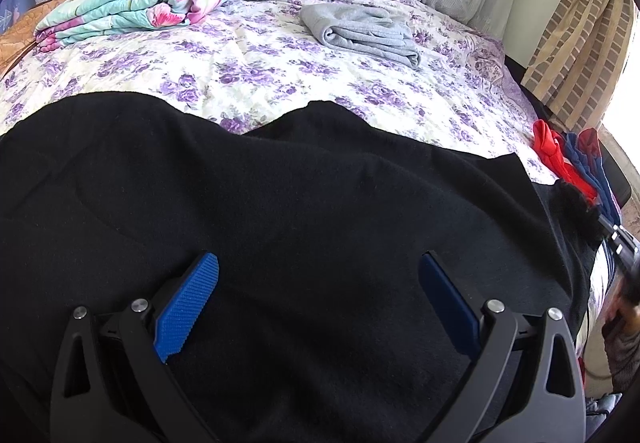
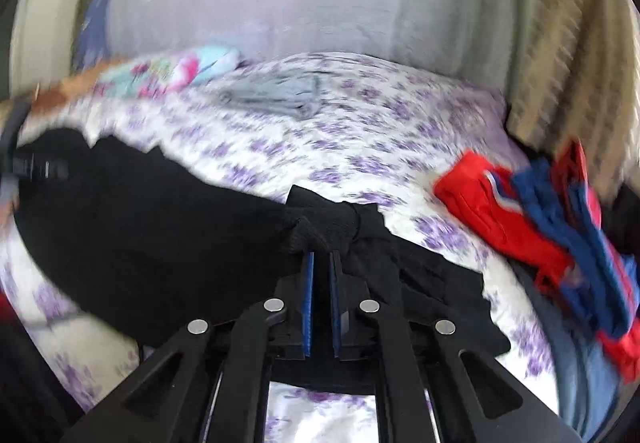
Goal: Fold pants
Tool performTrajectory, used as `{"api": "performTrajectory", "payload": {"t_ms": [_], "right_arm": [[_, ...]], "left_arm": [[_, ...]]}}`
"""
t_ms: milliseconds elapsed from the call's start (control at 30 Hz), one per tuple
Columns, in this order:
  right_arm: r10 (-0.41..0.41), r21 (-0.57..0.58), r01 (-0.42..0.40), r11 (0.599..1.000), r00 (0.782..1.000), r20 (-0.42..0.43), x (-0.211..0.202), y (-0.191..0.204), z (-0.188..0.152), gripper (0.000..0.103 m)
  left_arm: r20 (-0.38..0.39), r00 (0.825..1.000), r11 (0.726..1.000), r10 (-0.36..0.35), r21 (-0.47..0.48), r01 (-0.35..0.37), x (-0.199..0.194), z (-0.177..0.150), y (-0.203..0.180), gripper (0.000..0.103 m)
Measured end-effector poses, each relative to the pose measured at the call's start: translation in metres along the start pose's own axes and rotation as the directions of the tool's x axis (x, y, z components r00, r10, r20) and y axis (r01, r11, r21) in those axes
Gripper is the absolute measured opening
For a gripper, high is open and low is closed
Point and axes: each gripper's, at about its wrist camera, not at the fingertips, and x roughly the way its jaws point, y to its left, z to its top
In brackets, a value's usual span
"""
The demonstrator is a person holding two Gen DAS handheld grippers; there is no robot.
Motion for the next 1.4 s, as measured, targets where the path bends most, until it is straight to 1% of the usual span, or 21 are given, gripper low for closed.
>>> {"api": "performTrajectory", "payload": {"t_ms": [33, 67, 133, 267, 300, 333, 433, 467, 567, 733, 833, 900, 967, 1000, 1033, 1133, 1200, 1267, 1333, 1367, 1400], "right_arm": [[0.025, 0.173, -0.025, 0.985, 1.0, 0.002, -0.004, -0.034, 0.0, 0.007], [0.045, 0.348, -0.044, 0.936, 0.999, 0.005, -0.006, -0.071, -0.006, 0.007], [0.039, 0.562, -0.021, 0.827, 0.999, -0.02, -0.006, -0.123, -0.028, 0.007], [0.083, 0.795, -0.054, 0.604, 0.997, 0.005, -0.015, -0.171, -0.075, 0.011], [0.105, 0.821, -0.083, 0.565, 0.994, 0.028, -0.019, -0.174, -0.082, 0.011], [0.111, 0.827, -0.095, 0.555, 0.993, 0.039, -0.022, -0.172, -0.085, 0.014], [0.171, 0.824, -0.149, 0.546, 0.983, 0.065, -0.026, -0.16, -0.086, 0.04], [0.196, 0.827, -0.167, 0.537, 0.978, 0.071, -0.024, -0.155, -0.085, 0.045], [0.214, 0.812, -0.157, 0.563, 0.976, 0.04, -0.016, -0.143, -0.078, 0.056], [0.229, 0.796, -0.16, 0.583, 0.973, 0.028, 0.002, -0.135, -0.066, 0.062], [0.249, 0.78, -0.183, 0.599, 0.968, 0.036, 0.022, -0.131, -0.055, 0.062], [0.279, 0.765, -0.22, 0.605, 0.959, 0.055, 0.034, -0.129, -0.046, 0.055], [0.309, 0.767, -0.267, 0.583, 0.946, 0.094, 0.042, -0.13, -0.036, 0.028], [0.322, 0.755, -0.315, 0.575, 0.936, 0.144, 0.038, -0.133, -0.025, 0.02], [0.32, 0.725, -0.36, 0.587, 0.926, 0.201, 0.028, -0.136, -0.011, 0.018], [0.276, 0.622, -0.399, 0.674, 0.917, 0.289, -0.008, -0.138, 0.019, 0.018], [0.238, 0.629, -0.344, 0.697, 0.938, 0.25, -0.016, -0.141, 0.01, 0.018], [0.201, 0.672, -0.252, 0.697, 0.967, 0.155, -0.004, -0.146, -0.017, 0.018], [0.211, 0.743, -0.195, 0.641, 0.975, 0.074, 0.019, -0.153, -0.051, 0.018], [0.215, 0.765, -0.195, 0.614, 0.974, 0.076, 0.026, -0.155, -0.065, 0.015], [0.198, 0.745, -0.2, 0.636, 0.976, 0.093, 0.024, -0.152, -0.065, 0.015]], "left_arm": [[0.001, 1.0, 1.0, -0.001, -0.001, 0.001, 0.0, 0.0, 0.0, 0.098], [0.001, 1.0, 1.0, -0.001, -0.001, 0.001, 0.0, 0.0, 0.0, 0.098], [0.002, 1.0, 1.0, -0.002, -0.002, 0.002, 0.0, 0.0, 0.0, 0.098], [0.001, 1.0, 1.0, -0.001, -0.001, 0.001, 0.0, 0.0, 0.0, 0.098], [0.0, 1.0, 1.0, 0.0, -0.001, 0.0, 0.0, 0.0, 0.0, 0.098], [0.0, 1.0, 1.0, 0.0, -0.001, 0.0, 0.0, 0.0, 0.0, 0.098], [-0.003, 1.0, 1.0, 0.004, 0.003, -0.004, 0.001, 0.0, 0.0, 0.098], [-0.004, 1.0, 1.0, 0.005, 0.004, -0.005, 0.001, 0.0, 0.0, 0.098], [-0.003, 1.0, 1.0, 0.003, 0.003, -0.003, 0.001, 0.0, 0.001, 0.098], [0.001, 1.0, 1.0, -0.001, 0.0, 0.001, 0.0, 0.001, 0.002, 0.098], [0.001, 1.0, 1.0, -0.001, 0.0, 0.001, 0.0, 0.001, 0.002, 0.098], [0.0, 1.0, 1.0, 0.0, -0.001, 0.0, 0.0, 0.001, 0.002, 0.098], [0.001, 1.0, 1.0, 0.002, -0.005, -0.002, 0.0, 0.002, 0.002, 0.098], [0.002, 1.0, 1.0, 0.002, -0.009, -0.002, 0.0, 0.002, 0.003, 0.098], [0.005, 1.0, 1.0, 0.001, -0.015, -0.001, -0.001, 0.002, 0.003, 0.098], [0.016, 1.0, 0.999, 0.005, -0.039, -0.005, -0.003, 0.002, 0.003, 0.098], [0.035, 0.999, 0.998, 0.01, -0.06, -0.008, -0.006, 0.0, 0.002, 0.098], [0.048, 0.999, 0.998, 0.01, -0.064, -0.007, -0.008, -0.001, 0.0, 0.098], [0.042, 0.999, 0.998, 0.02, -0.066, -0.017, -0.007, 0.0, -0.002, 0.098], [0.036, 0.999, 0.997, 0.026, -0.071, -0.023, -0.007, 0.001, -0.003, 0.098], [0.034, 0.999, 0.997, 0.028, -0.079, -0.026, -0.009, 0.001, -0.004, 0.098]]}}
